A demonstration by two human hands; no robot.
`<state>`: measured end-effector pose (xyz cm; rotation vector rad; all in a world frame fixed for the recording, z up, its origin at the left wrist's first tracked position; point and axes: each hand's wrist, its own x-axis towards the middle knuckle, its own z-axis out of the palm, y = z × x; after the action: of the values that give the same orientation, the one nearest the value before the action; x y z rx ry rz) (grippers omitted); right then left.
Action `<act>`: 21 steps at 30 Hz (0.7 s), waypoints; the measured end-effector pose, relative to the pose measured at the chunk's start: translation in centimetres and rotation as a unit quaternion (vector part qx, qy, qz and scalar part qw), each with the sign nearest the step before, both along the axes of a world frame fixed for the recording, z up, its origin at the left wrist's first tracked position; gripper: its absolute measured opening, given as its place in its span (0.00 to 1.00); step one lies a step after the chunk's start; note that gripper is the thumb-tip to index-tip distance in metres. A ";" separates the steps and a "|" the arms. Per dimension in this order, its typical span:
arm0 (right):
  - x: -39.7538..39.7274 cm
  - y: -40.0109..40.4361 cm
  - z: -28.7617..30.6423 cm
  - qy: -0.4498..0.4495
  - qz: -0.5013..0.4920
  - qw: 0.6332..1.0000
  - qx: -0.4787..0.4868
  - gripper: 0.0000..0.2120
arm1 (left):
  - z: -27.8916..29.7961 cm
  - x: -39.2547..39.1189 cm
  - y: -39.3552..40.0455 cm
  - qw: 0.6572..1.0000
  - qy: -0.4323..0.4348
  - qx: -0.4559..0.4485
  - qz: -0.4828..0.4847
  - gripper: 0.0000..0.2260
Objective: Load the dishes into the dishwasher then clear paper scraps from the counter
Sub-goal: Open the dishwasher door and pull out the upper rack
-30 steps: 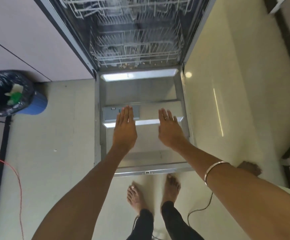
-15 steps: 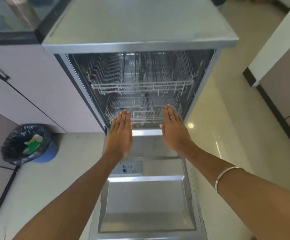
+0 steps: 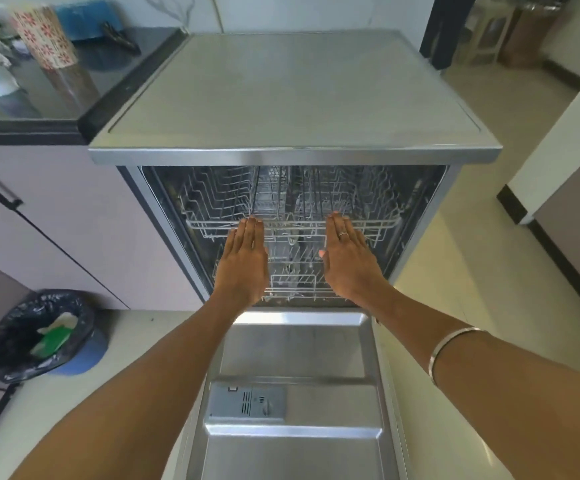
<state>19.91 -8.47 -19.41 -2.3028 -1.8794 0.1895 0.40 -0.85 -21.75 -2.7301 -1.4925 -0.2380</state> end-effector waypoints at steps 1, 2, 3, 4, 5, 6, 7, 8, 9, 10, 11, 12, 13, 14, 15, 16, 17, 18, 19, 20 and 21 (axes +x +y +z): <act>0.3 0.8 0.0 0.003 -0.014 1.000 -0.004 0.36 | -0.1 0.5 0.9 1.000 0.010 -0.013 0.010 0.30; 0.4 1.6 -0.1 0.002 -0.026 1.000 -0.010 0.37 | -0.2 1.0 1.7 0.999 0.019 -0.031 0.015 0.32; 0.6 2.3 -0.2 -0.004 -0.032 0.999 -0.022 0.38 | -0.2 1.6 2.4 0.998 0.029 -0.048 0.014 0.34; 0.8 3.0 -0.5 -0.014 -0.032 0.999 -0.041 0.38 | -0.3 2.1 3.0 0.997 0.037 -0.063 0.006 0.36; 1.0 3.5 -0.8 -0.022 -0.027 0.997 -0.062 0.39 | -0.5 2.7 3.4 0.996 0.044 -0.075 -0.007 0.37; 1.3 4.0 -1.2 -0.027 -0.023 0.997 -0.075 0.40 | -0.8 3.2 3.7 0.995 0.046 -0.085 -0.020 0.37; 1.6 4.2 -1.7 -0.029 -0.021 0.996 -0.079 0.41 | -1.2 3.6 3.8 0.995 0.040 -0.089 -0.025 0.38; 1.8 4.4 -2.4 -0.033 -0.021 0.997 -0.069 0.41 | -1.7 4.0 3.9 0.996 0.033 -0.084 -0.023 0.39; 2.0 4.5 -3.0 -0.044 -0.020 0.998 -0.048 0.41 | -2.2 4.4 4.0 0.997 0.026 -0.072 -0.018 0.39; 2.1 4.5 -3.6 -0.058 -0.018 0.998 -0.018 0.39 | -2.4 4.7 4.2 0.998 0.023 -0.059 -0.012 0.39; 2.1 4.7 -4.1 -0.067 -0.020 0.997 0.014 0.37 | -2.2 5.0 4.4 0.999 0.019 -0.049 -0.005 0.37; 2.0 5.0 -4.3 -0.065 -0.025 0.997 0.038 0.35 | -2.0 5.2 4.9 0.999 0.010 -0.046 0.000 0.33; 1.9 5.6 -4.3 -0.058 -0.030 0.997 0.046 0.32 | -1.6 5.4 5.5 0.998 -0.011 -0.054 0.009 0.28; 2.0 6.3 -4.1 -0.056 -0.034 0.997 0.038 0.30 | -1.2 5.6 5.9 0.996 -0.045 -0.072 0.026 0.24; 2.1 7.1 -3.9 -0.060 -0.038 0.997 0.021 0.29 | -1.0 5.8 6.2 0.991 -0.087 -0.093 0.044 0.21; 2.2 7.7 -3.8 -0.072 -0.040 0.997 0.003 0.28 | -1.1 6.0 6.2 0.984 -0.127 -0.110 0.061 0.22; 2.3 8.2 -3.8 -0.087 -0.041 0.995 -0.013 0.28 | -1.2 6.2 6.0 0.978 -0.156 -0.118 0.076 0.23; 2.2 8.6 -4.0 -0.100 -0.042 0.994 -0.022 0.28 | -1.4 6.3 5.7 0.974 -0.175 -0.112 0.089 0.24; 2.1 8.8 -4.3 -0.108 -0.046 0.993 -0.022 0.28 | -1.6 6.5 5.4 0.973 -0.182 -0.099 0.098 0.25; 2.0 8.9 -4.6 -0.111 -0.049 0.992 -0.017 0.28 | -1.7 6.5 5.3 0.974 -0.185 -0.086 0.101 0.24; 1.9 9.0 -4.8 -0.112 -0.050 0.992 -0.011 0.28 | -1.7 6.5 5.4 0.975 -0.183 -0.077 0.100 0.24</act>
<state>21.84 0.54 -24.22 -2.5188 -1.8605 -0.0653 6.91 4.53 -23.48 -2.7320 -1.9372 -0.6787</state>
